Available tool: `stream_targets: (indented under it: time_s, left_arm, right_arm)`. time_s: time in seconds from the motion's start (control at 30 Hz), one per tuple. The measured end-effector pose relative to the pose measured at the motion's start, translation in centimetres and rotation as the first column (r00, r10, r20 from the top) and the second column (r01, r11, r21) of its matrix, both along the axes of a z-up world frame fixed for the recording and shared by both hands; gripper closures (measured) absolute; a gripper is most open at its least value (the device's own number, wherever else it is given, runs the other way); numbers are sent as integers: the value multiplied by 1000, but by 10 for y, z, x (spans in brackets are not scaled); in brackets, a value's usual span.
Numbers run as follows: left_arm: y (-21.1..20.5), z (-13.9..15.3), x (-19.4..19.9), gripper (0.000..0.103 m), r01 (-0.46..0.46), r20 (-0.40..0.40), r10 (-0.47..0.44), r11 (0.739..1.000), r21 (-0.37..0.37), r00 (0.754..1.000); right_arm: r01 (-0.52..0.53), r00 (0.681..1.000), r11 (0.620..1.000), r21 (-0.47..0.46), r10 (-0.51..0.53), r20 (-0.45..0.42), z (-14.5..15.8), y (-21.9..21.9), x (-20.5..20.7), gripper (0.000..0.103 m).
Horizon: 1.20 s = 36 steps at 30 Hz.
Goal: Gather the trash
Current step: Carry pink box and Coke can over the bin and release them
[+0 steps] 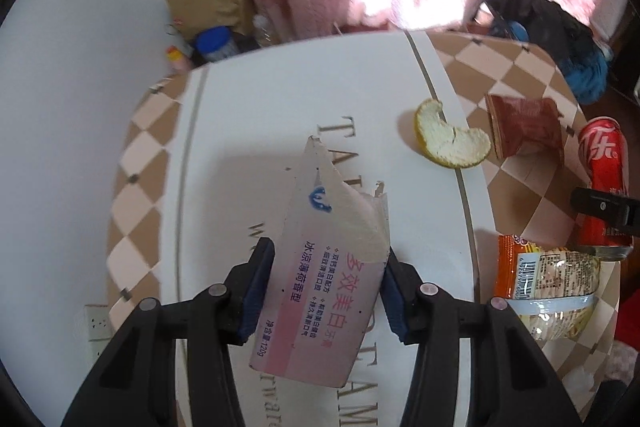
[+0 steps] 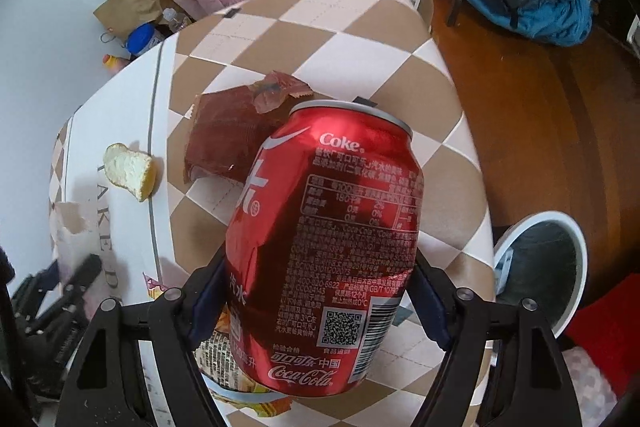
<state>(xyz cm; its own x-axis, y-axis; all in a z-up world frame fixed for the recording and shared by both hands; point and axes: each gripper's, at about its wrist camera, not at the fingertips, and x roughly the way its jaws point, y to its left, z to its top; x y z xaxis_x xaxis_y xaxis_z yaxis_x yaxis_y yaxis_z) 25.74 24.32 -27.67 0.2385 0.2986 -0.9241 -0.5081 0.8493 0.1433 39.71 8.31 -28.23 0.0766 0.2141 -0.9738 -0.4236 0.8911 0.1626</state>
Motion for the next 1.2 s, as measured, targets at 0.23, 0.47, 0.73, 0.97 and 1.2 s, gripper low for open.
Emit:
stream_targets:
  time_s: [0.23,0.47,0.73,0.97,1.2]
  left_arm:
    - [-24,38,-25,56,-48,99,44,998,32,994]
    - [-69,98,-44,56,-45,225,38,999,26,974]
    - [-168,163,-33,56,89,350,-85,996,7,933]
    - [-275,169,14,56,266,386,-216,961,-80,897]
    - [-348,108,82,56,355,297,-264,879,-319,918]
  right_arm:
    - [-47,987,998,49,39,154,50,-8,-26,22]
    - [-37,971,983,180,-7,238,109,-53,-52,22]
    - [50,954,957,285,-131,270,163,-163,-71,22]
    - [164,926,941,297,-251,281,180,-292,-74,22]
    - [280,916,932,230,-331,226,141,-394,-59,22]
